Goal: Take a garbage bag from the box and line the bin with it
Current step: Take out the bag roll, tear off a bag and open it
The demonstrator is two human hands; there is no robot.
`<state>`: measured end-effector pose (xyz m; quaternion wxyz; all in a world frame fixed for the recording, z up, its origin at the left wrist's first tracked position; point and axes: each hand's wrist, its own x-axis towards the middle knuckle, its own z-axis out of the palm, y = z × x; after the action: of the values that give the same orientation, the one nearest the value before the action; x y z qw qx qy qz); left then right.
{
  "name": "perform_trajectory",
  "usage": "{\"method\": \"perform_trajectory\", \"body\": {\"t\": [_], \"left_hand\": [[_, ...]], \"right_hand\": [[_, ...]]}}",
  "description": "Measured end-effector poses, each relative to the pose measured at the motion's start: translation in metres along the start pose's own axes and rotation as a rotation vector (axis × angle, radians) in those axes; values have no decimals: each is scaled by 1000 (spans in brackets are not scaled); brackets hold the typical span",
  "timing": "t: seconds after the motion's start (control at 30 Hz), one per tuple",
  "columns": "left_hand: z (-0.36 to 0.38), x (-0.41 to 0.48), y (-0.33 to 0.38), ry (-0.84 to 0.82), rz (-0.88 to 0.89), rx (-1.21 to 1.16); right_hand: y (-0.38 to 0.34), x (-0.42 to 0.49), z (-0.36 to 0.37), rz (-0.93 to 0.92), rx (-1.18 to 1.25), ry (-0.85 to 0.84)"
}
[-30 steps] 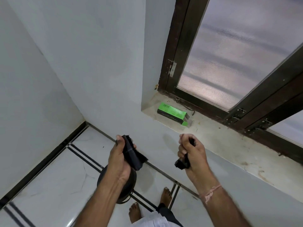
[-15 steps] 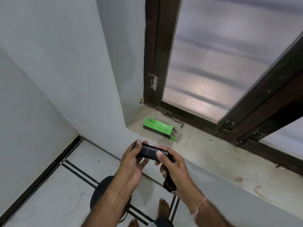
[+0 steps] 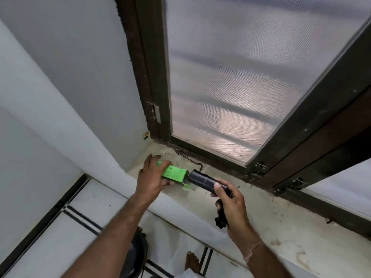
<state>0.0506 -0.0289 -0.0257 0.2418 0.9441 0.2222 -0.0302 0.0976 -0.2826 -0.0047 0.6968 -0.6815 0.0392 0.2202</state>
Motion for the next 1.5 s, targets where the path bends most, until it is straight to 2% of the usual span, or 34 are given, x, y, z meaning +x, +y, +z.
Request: {"method": "perform_trajectory", "body": {"t": [0.13, 0.27, 0.4, 0.57, 0.67, 0.8, 0.9, 0.97, 1.03, 1.2, 1.37, 1.43, 1.5], "left_hand": [[-8, -7, 5, 92, 36, -138], [-21, -13, 13, 83, 87, -108], [-25, -22, 22, 94, 118, -103], [-14, -40, 34, 142, 41, -332], [-5, -52, 37, 188, -55, -478], [-2, -62, 37, 213, -159, -637], [-3, -67, 38, 219, -195, -752], [-3, -70, 36, 214, -184, -797], [-3, -71, 35, 208, -139, -811], [-1, -72, 38, 151, -20, -718], [-2, -70, 35, 167, -35, -730], [-2, -70, 33, 160, -44, -712], [-2, -68, 33, 160, -49, -692]], "right_hand": [[-1, 7, -11, -71, -150, -77], [-12, 13, -17, -192, -282, -167], [-23, 19, -10, -245, -247, -181], [-24, 19, 6, -208, -153, -243], [-30, 20, 14, -237, -222, -315], [-45, 19, 21, -300, -298, -331], [-52, 14, 24, -347, -288, -404], [-53, 14, 24, -354, -297, -374], [-53, 17, 22, -355, -320, -315], [-54, 17, 27, -399, -418, -295], [-52, 20, 11, -352, -439, -232], [-52, 19, 6, -336, -489, -291], [-51, 16, 4, -419, -503, -361]]}}
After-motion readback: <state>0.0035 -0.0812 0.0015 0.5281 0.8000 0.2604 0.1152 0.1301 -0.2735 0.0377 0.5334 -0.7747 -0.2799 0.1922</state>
